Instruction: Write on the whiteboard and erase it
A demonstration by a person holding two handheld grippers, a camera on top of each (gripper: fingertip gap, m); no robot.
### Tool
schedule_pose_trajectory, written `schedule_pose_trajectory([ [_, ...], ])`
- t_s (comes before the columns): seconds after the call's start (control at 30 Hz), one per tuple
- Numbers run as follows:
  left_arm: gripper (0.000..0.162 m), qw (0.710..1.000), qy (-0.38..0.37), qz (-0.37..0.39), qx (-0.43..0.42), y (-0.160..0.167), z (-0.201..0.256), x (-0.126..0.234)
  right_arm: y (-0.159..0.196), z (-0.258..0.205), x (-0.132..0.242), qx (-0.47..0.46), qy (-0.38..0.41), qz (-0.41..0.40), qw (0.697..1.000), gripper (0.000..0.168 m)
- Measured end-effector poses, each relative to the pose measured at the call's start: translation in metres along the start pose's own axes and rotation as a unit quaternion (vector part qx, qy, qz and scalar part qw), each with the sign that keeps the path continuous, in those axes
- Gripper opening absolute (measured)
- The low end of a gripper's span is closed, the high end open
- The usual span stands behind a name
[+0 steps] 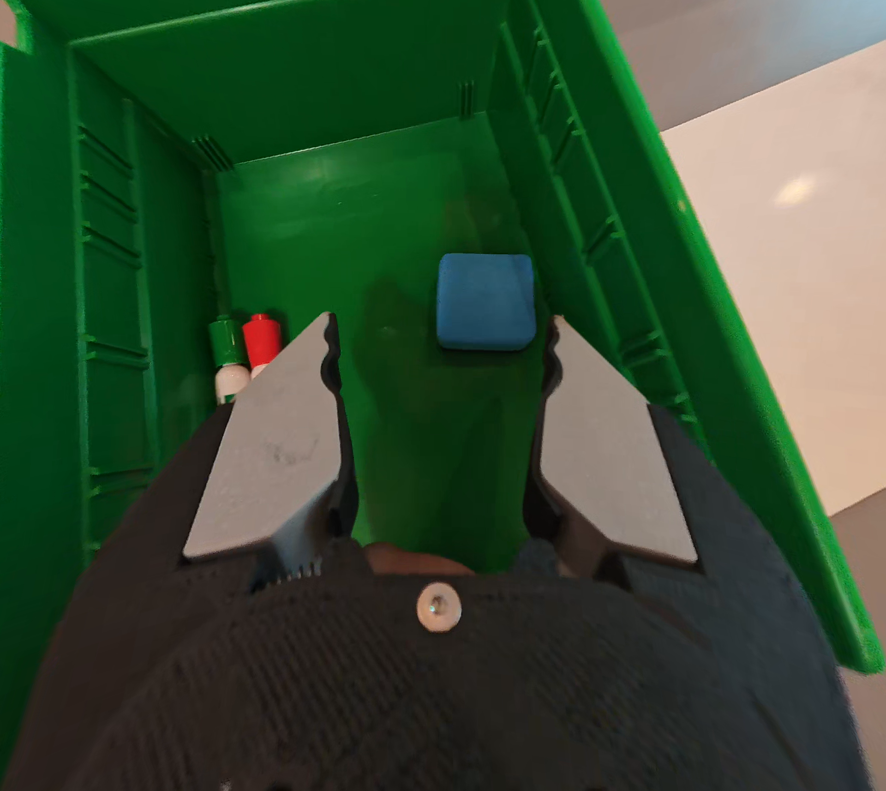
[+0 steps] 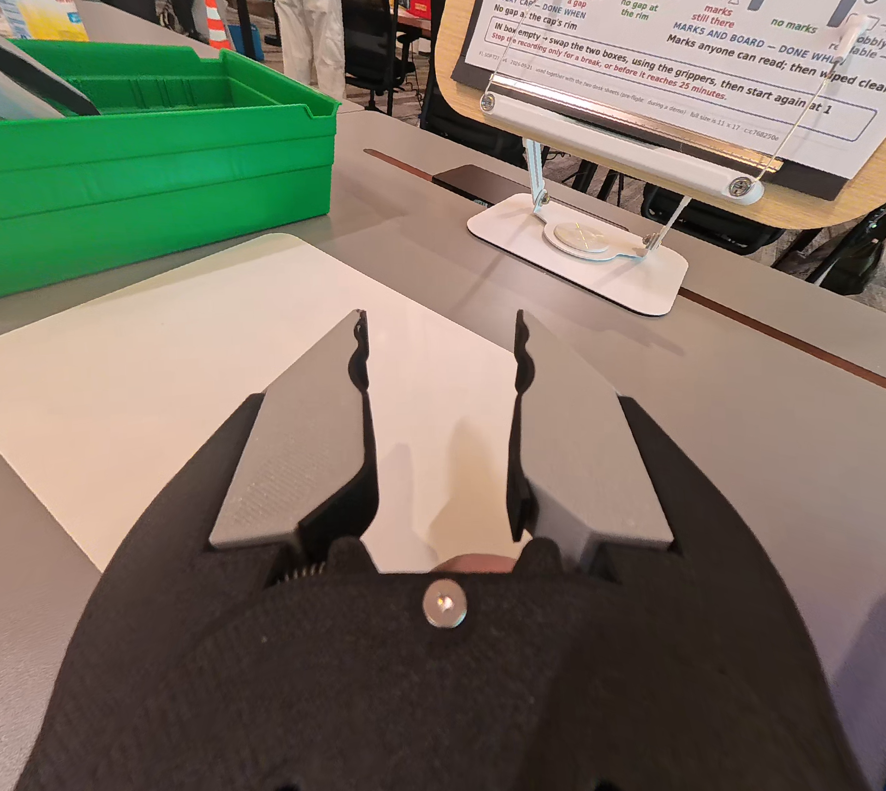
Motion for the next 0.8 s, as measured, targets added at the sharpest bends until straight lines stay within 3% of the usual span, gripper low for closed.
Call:
schedule_pose_trajectory([
  [0.33, 0.084, 0.998, 0.016, -0.062, -0.028, 0.019, 0.006, -0.016, 0.001, 0.003, 0.0, 0.0, 0.005, -0.002, 1.0, 0.059],
  [0.57, 0.088, 0.983, -0.006, -0.139, -0.123, 0.023, 0.012, -0.04, 0.001, 0.003, 0.002, -0.002, 0.006, -0.001, 1.0, 0.059],
  [0.67, 0.077, 0.984, 0.022, -0.148, -0.102, 0.019, 0.015, -0.048, -0.001, 0.004, 0.003, -0.004, 0.008, 0.003, 1.0, 0.059],
  [0.73, 0.055, 0.982, 0.053, -0.15, -0.106, 0.019, 0.019, -0.048, -0.001, 0.004, 0.004, -0.007, 0.007, 0.005, 1.0, 0.059],
  [0.8, 0.054, 0.982, 0.047, -0.143, -0.118, 0.018, 0.014, -0.047, -0.002, 0.005, 0.004, -0.011, 0.005, 0.006, 1.0, 0.059],
])
Point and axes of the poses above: each gripper's, where its closed fingertips meet, x back along the fingers, y out of its underside, z = x × y across the jaws, the point moved 3 cm from there along x, back along the fingers, and after that the axes turned 2 degrees about -x, right-handed, at the moved point
